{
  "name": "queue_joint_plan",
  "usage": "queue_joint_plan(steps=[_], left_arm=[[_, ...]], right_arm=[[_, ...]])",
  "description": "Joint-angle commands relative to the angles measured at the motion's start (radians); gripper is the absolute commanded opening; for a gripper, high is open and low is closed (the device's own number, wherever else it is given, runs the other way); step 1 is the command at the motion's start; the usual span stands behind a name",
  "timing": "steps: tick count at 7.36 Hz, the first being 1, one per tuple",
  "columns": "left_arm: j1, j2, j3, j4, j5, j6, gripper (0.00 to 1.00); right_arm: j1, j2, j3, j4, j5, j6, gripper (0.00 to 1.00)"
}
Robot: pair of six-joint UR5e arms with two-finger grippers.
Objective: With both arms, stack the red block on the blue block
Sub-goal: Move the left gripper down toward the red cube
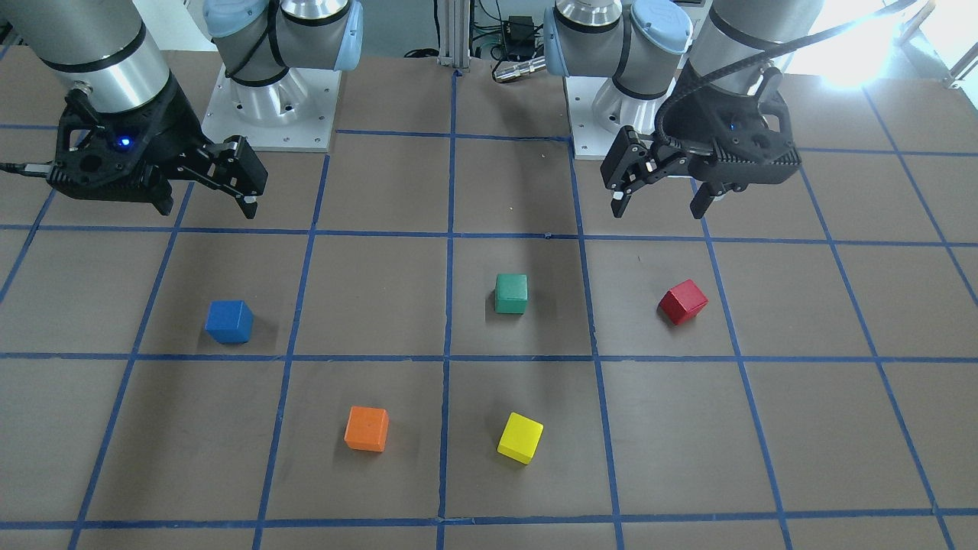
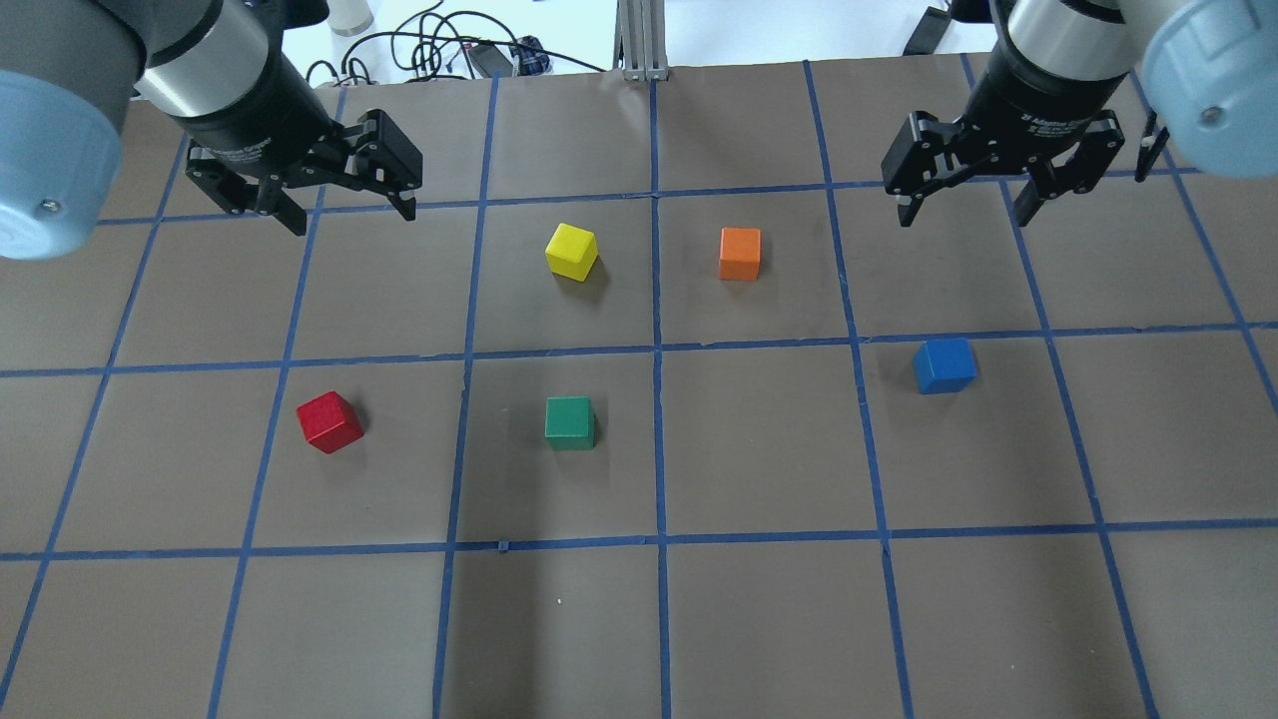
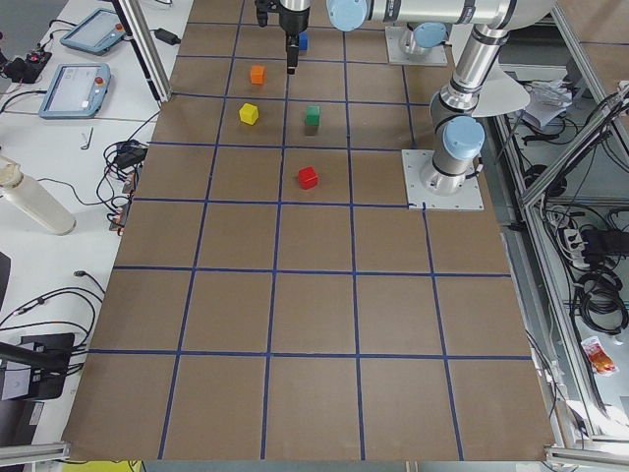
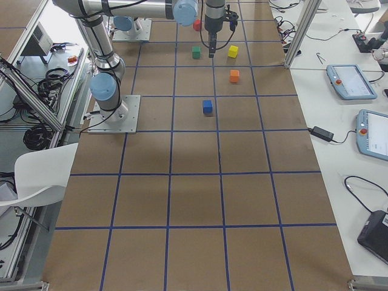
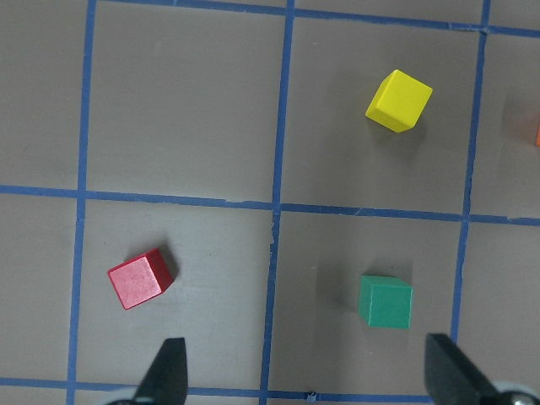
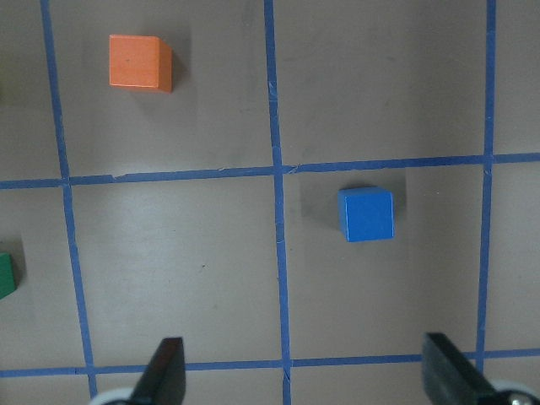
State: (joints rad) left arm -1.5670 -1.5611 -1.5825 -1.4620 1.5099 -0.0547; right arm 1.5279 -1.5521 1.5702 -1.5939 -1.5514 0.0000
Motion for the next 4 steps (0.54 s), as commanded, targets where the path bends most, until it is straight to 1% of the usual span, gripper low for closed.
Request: queue_joint_plan(steps=[1,3,4], left_arm=[[-0.002,0.001,-0.008,-0.001,0.007,0.004,1.0],[0.011,0.018,-0.037,-0.01,0.013,0.006,1.0],[0.043,0.016,-0.091,0.003,0.016,0.062,1.0]], right_arm=[[0.0,-0.002,-0.006,-0.003,-0.001,0.0,1.0],[0.0,-0.002,-0.003,-0.012,0.002,0.0,1.0],[0.0,-0.002,-0.003,-0.012,0.001,0.0,1.0]])
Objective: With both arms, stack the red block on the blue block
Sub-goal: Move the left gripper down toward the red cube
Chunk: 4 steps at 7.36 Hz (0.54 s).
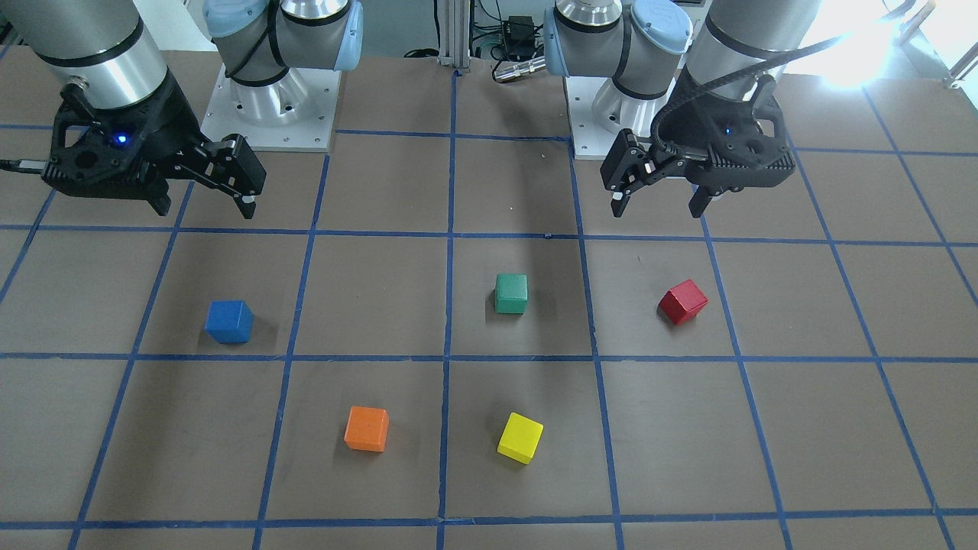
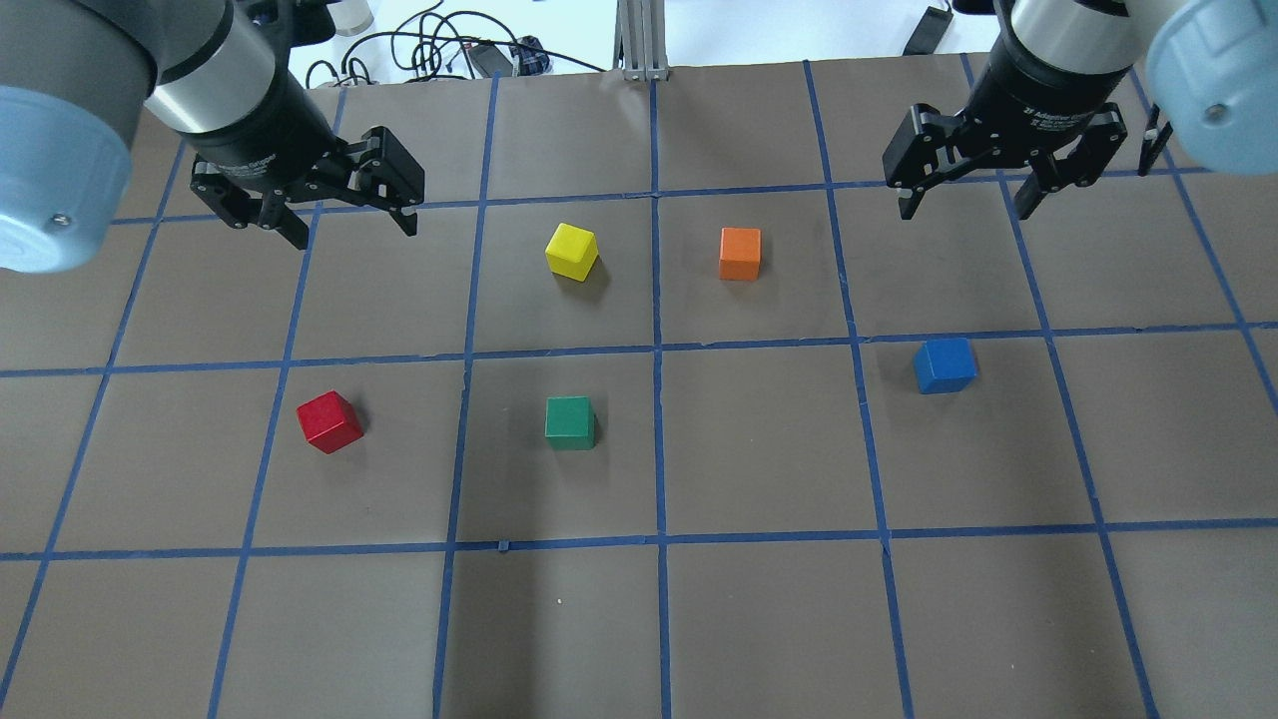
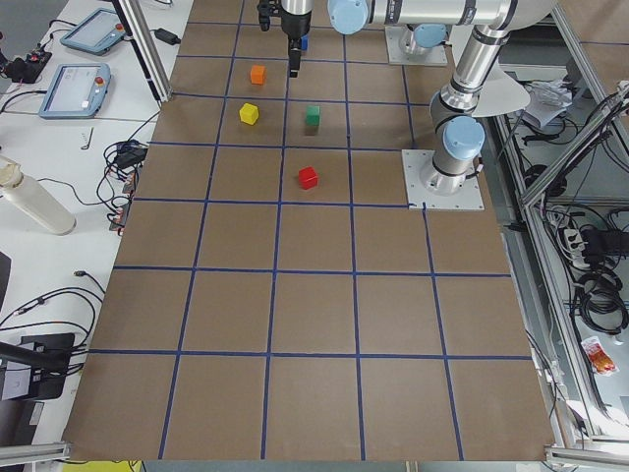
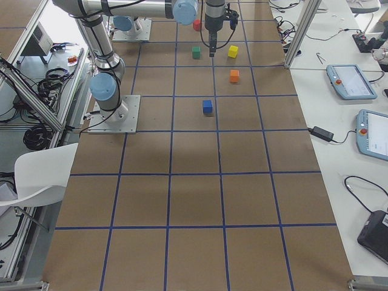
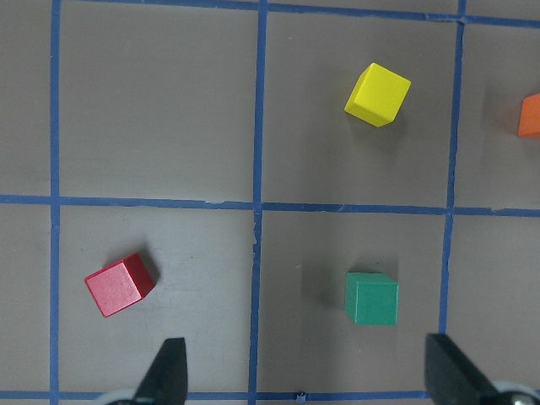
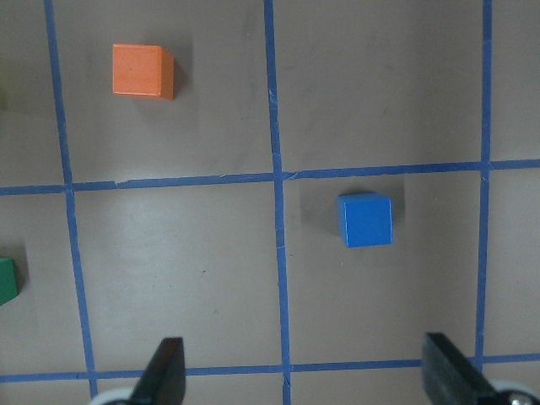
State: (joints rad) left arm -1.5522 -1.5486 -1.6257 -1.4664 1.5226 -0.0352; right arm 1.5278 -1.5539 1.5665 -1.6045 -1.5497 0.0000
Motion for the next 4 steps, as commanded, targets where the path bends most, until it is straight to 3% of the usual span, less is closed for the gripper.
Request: queue_joint_plan(steps=[1,4], left_arm=[[0.096,0.008,-0.137,0.041,0.017,0.137,1.0],[0.318,-0.042,-0.411,0.393,0.005,0.258,1.0]], right_arm=[[0.0,0.0,0.0,-0.002,-0.001,0.0,1.0],[0.002,0.003,0.003,-0.002,-0.001,-0.002,1.0]])
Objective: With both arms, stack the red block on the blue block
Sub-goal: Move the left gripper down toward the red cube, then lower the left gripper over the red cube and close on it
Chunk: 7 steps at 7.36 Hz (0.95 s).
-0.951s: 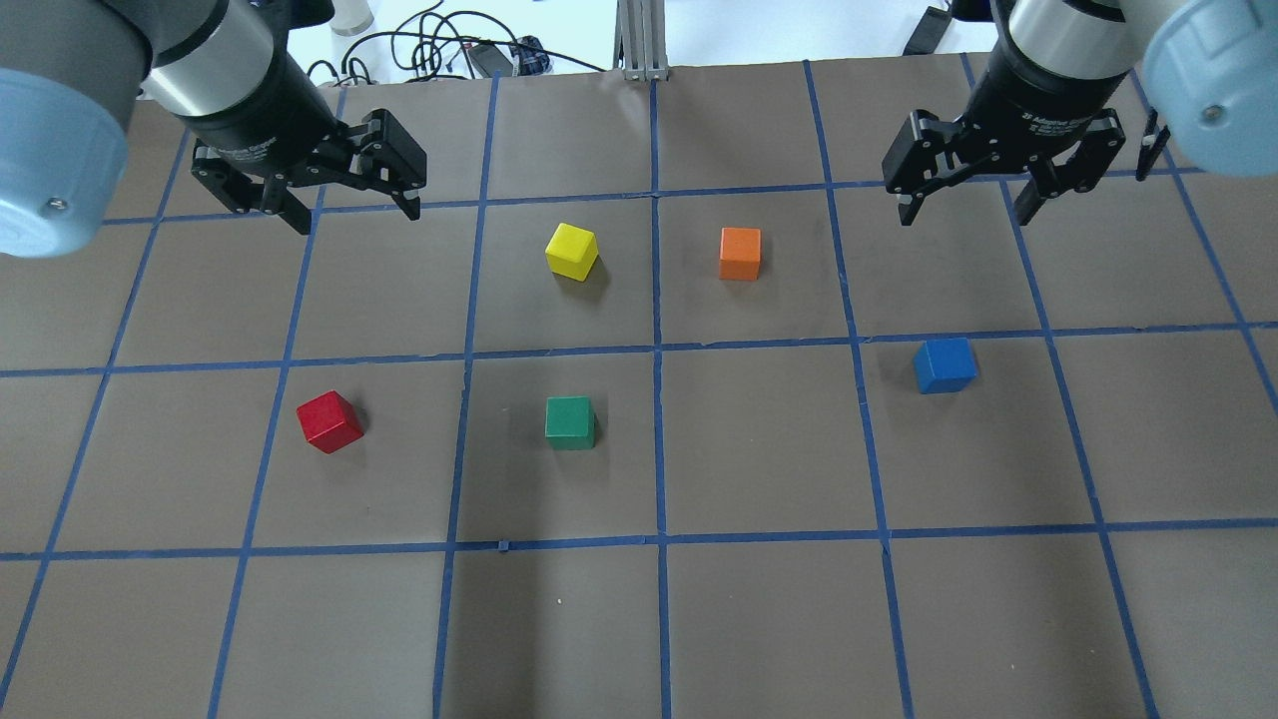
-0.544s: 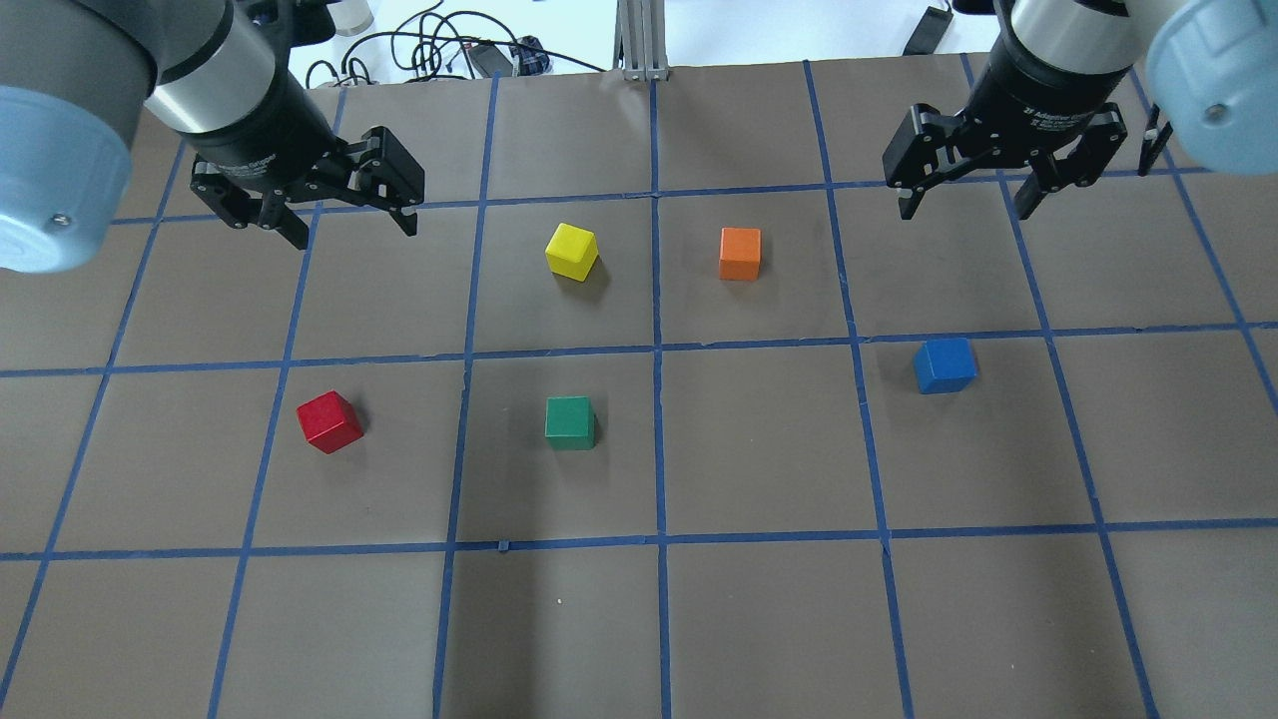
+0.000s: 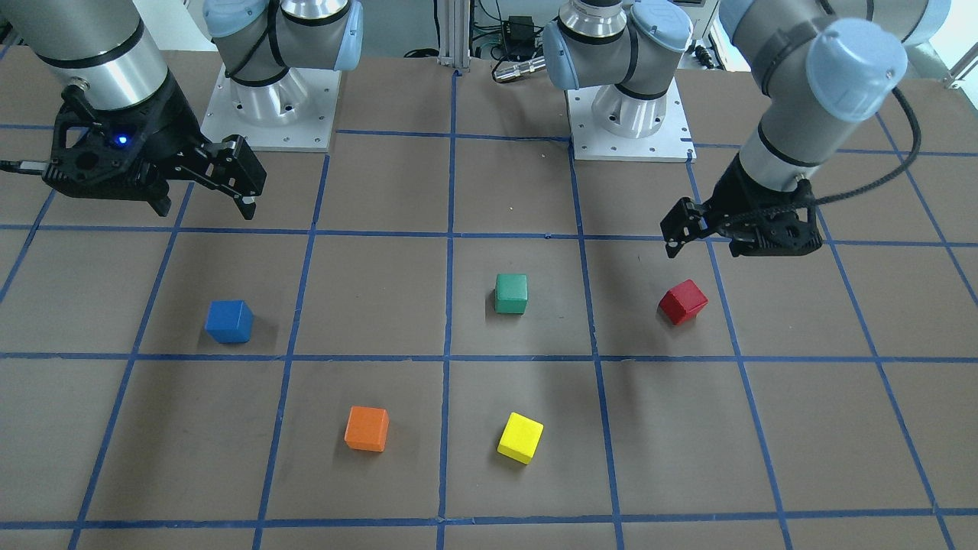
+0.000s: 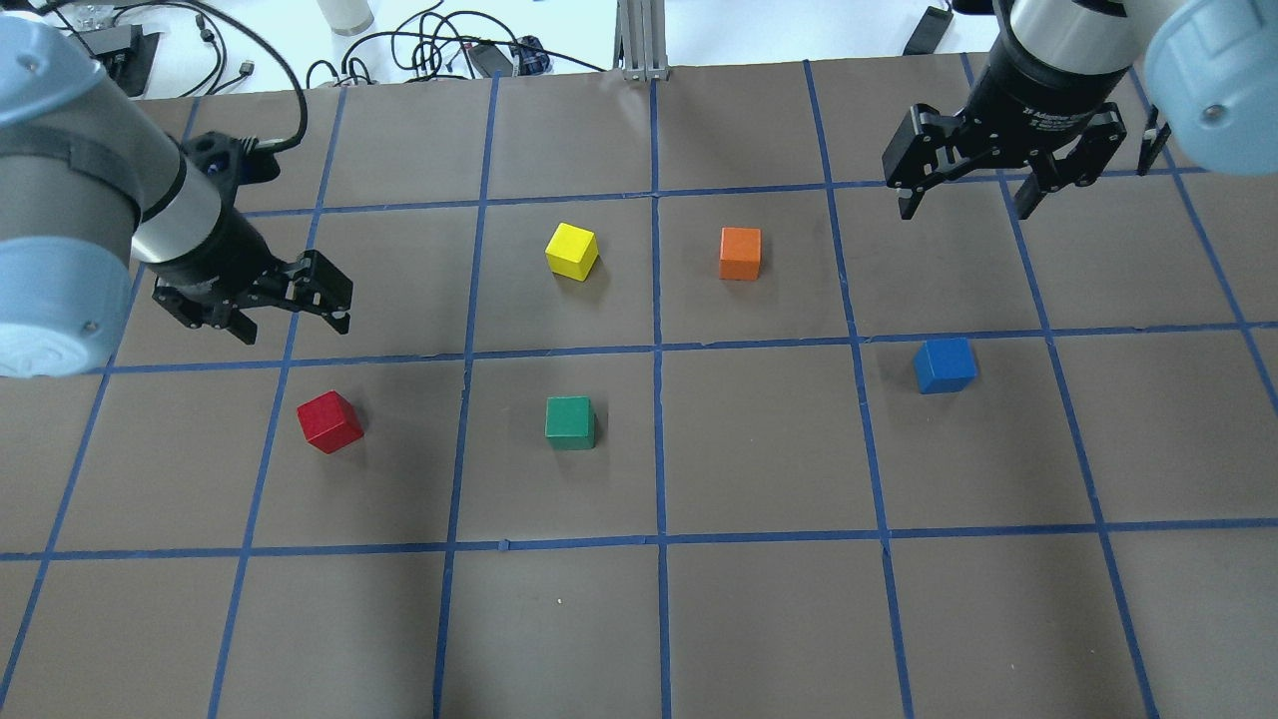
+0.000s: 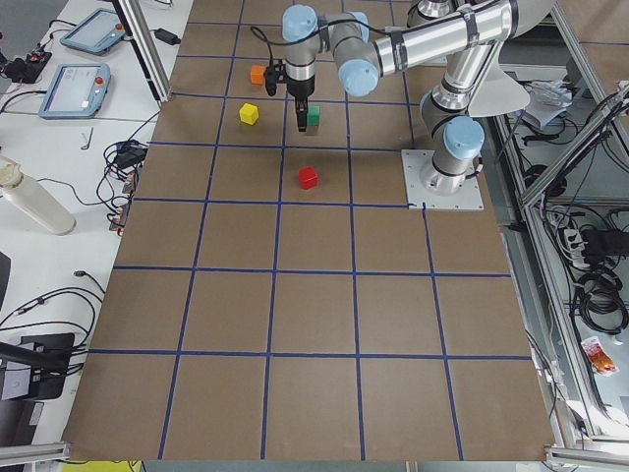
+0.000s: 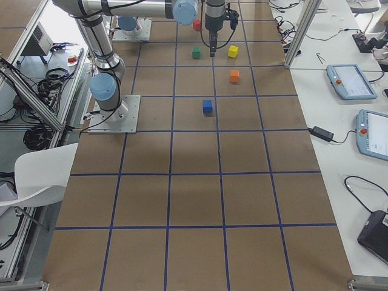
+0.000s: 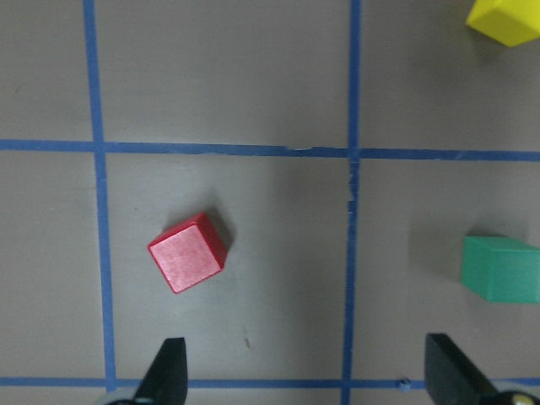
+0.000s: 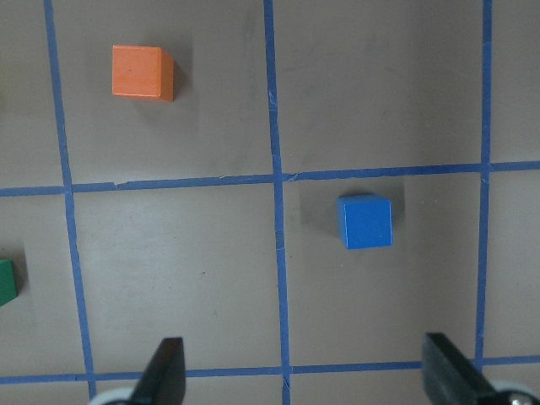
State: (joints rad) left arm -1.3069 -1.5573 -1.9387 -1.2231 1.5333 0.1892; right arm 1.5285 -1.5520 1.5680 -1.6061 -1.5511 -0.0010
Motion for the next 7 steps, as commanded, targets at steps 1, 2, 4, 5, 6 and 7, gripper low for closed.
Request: queue_joint_plan(steps=[1,2,4,5,6,7], left_arm=[[0.081,-0.067,-0.127,0.166,-0.004,0.039,1.0],[0.081,-0.104,-0.132,0.194,-0.005,0.033,1.0],[0.08,-0.171,-0.135,0.232,-0.005,0.019,1.0],[0.08,-0.199,-0.129,0.238,-0.007,-0.054,1.0],[0.078,-0.223,-0.135,0.24,-0.007,-0.101,1.0],[0.072,-0.24,-0.134,0.246,-0.005,-0.106,0.99]], right_arm=[[-0.001,0.003,0.001,0.0,-0.001,-0.005,1.0],[0.001,0.003,0.001,0.0,-0.001,-0.007,1.0],[-0.001,0.003,0.001,0.0,0.0,-0.013,1.0],[-0.001,0.003,0.001,0.0,-0.001,-0.013,1.0],[-0.001,0.003,0.001,0.0,-0.001,-0.013,1.0],[-0.001,0.003,0.003,0.0,-0.001,-0.013,1.0]])
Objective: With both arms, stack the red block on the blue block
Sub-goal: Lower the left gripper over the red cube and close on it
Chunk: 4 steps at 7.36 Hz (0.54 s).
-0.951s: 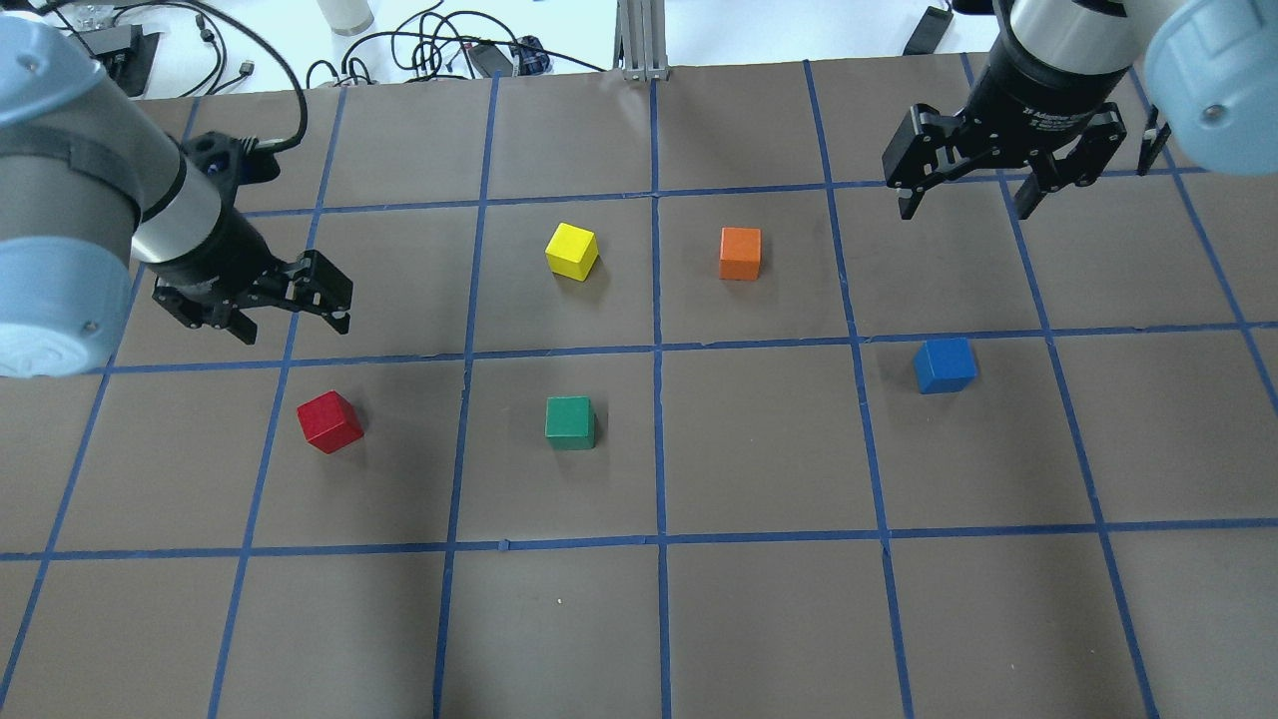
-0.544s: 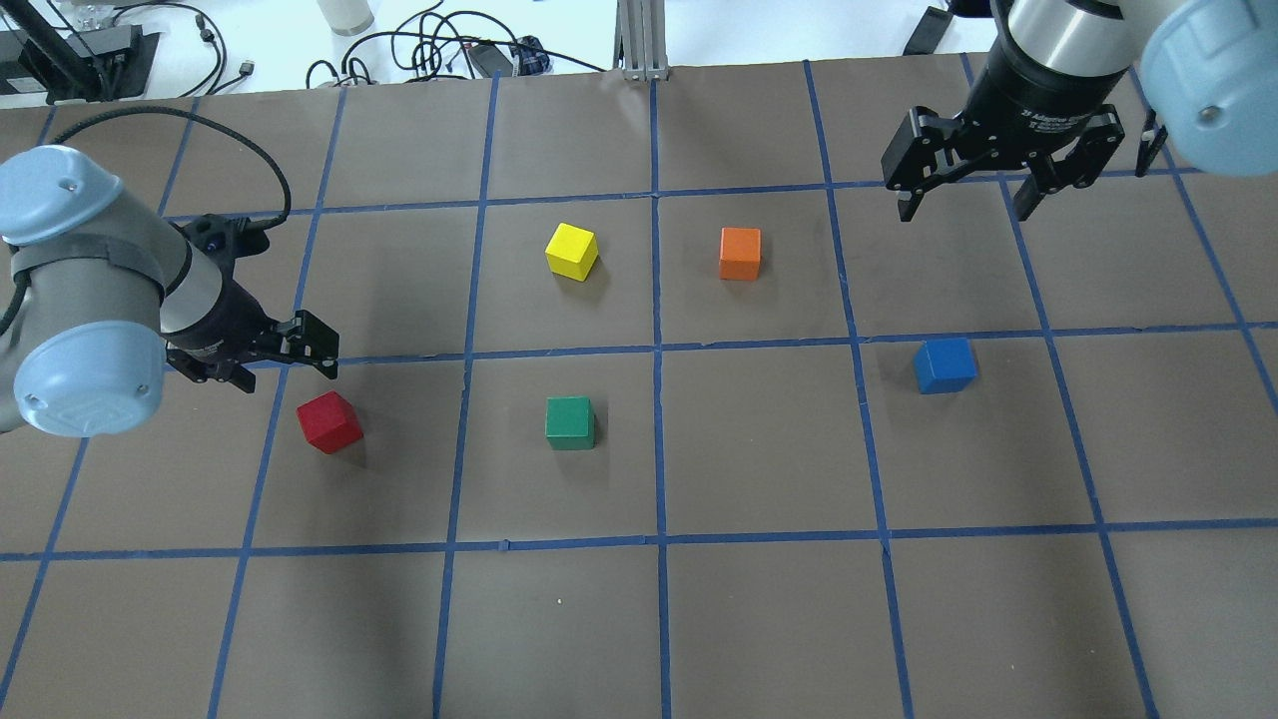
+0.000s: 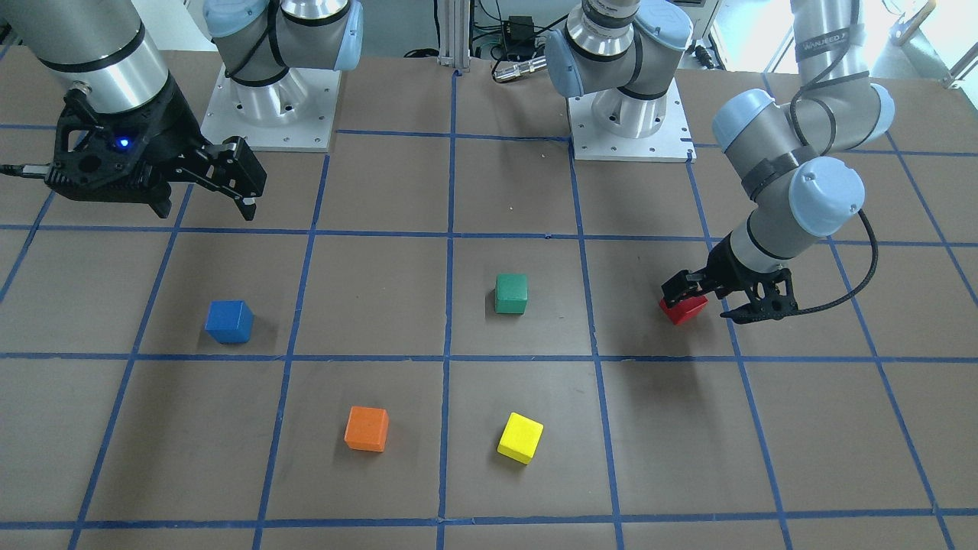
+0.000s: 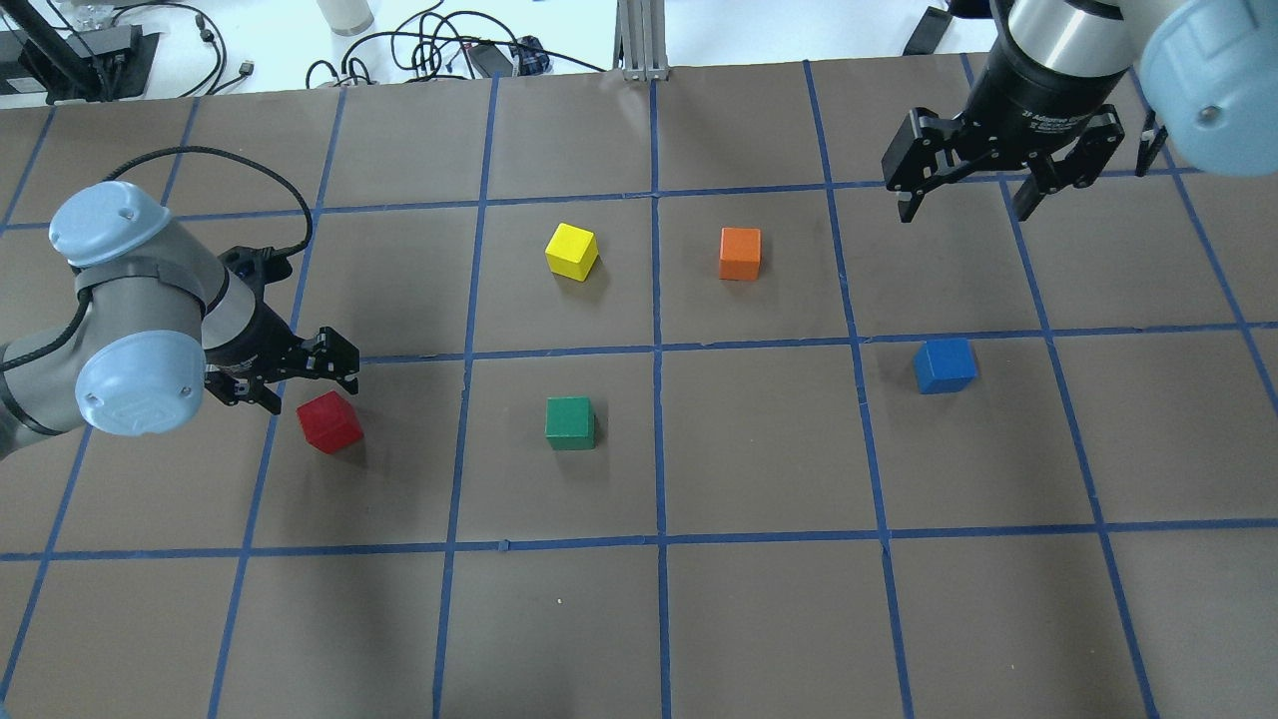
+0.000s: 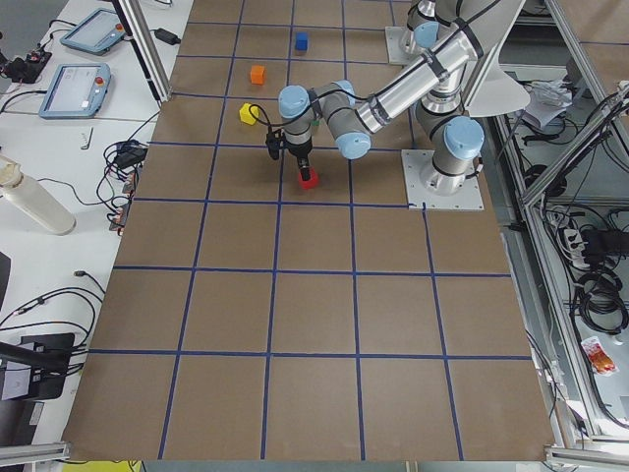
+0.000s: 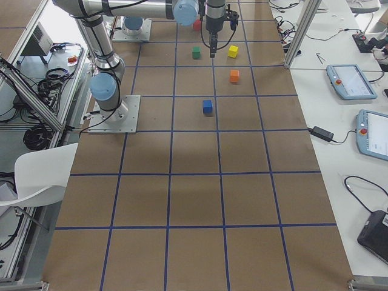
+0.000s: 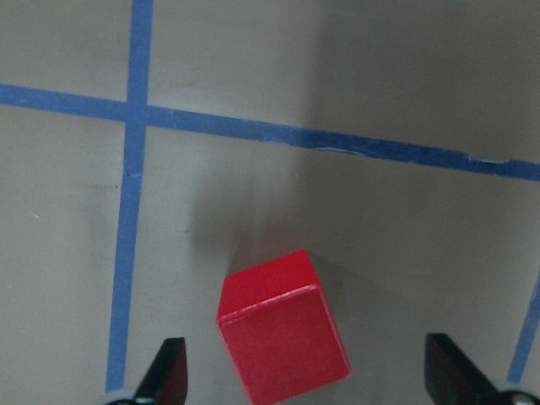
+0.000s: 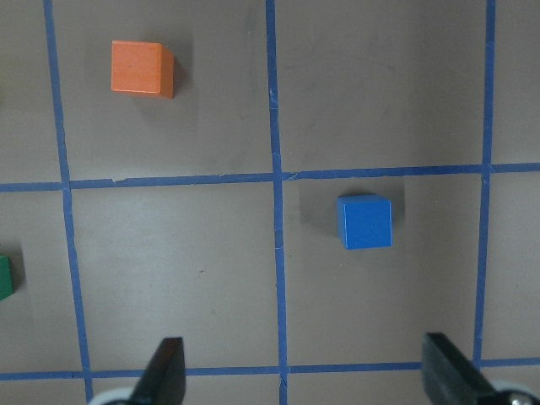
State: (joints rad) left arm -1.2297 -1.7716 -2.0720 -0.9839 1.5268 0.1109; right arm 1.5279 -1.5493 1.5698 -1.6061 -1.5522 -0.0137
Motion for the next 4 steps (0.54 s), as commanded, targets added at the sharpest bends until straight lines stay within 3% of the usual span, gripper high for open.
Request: queue_joint_plan(steps=[1,3,4], left_arm=[[-0.007,-0.037,-0.005,0.028,0.003,-0.036,0.91],[-0.016,-0.04,-0.034,0.053,0.013,-0.088,0.7],[-0.017,-0.04,-0.028,0.057,0.015,-0.089,0.48]], right_arm=[[0.0,0.0,0.001,0.0,0.0,0.0,1.0],[0.0,0.0,0.001,0.0,-0.003,0.0,1.0],[0.0,0.0,0.001,0.0,-0.005,0.0,1.0]])
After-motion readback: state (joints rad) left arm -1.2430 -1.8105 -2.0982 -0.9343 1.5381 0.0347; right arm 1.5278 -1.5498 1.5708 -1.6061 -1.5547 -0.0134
